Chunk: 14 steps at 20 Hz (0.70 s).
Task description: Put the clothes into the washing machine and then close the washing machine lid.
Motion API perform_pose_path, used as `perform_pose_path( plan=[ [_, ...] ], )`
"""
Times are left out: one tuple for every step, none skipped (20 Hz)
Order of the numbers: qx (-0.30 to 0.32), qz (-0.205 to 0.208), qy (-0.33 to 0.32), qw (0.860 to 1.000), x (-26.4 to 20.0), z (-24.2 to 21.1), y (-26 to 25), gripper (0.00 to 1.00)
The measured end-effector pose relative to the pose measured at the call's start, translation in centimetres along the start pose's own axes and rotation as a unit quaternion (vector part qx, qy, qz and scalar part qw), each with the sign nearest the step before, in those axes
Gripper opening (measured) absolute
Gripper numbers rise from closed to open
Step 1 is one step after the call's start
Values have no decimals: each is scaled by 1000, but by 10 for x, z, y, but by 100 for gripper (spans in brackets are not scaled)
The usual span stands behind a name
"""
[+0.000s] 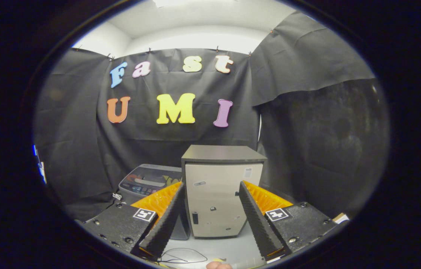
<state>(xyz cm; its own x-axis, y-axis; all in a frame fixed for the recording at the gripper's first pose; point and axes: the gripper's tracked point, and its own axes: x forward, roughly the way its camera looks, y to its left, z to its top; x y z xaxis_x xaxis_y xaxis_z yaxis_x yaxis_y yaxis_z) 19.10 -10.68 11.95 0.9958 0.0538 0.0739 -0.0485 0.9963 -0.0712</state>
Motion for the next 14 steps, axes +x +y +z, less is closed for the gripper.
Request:
perform_pose_path(
  plan=[
    [-1,0,0,1000,0,0,0,92],
    [-1,-1,0,1000,1,0,0,92],
    [0,-2,0,1000,1,0,-1,92],
    [1,-4,0,1000,1,-1,-1,92],
    [2,-5,0,1000,2,0,-2,92],
    [2,-6,0,1000,2,0,-2,92],
    [2,-7,-1,1000,2,0,-2,92],
    [2,-7,0,1000,5,1,-1,92],
    [1,-6,0,1000,6,0,-1,92],
    [0,-5,2,1000,7,0,1,92],
    [-2,-5,2,1000,6,-1,1,92],
    [-3,-4,2,1000,7,-2,3,92],
    [-4,-3,3,1000,7,-2,3,92],
    [-4,-3,3,1000,8,-1,3,92]
  ],
)
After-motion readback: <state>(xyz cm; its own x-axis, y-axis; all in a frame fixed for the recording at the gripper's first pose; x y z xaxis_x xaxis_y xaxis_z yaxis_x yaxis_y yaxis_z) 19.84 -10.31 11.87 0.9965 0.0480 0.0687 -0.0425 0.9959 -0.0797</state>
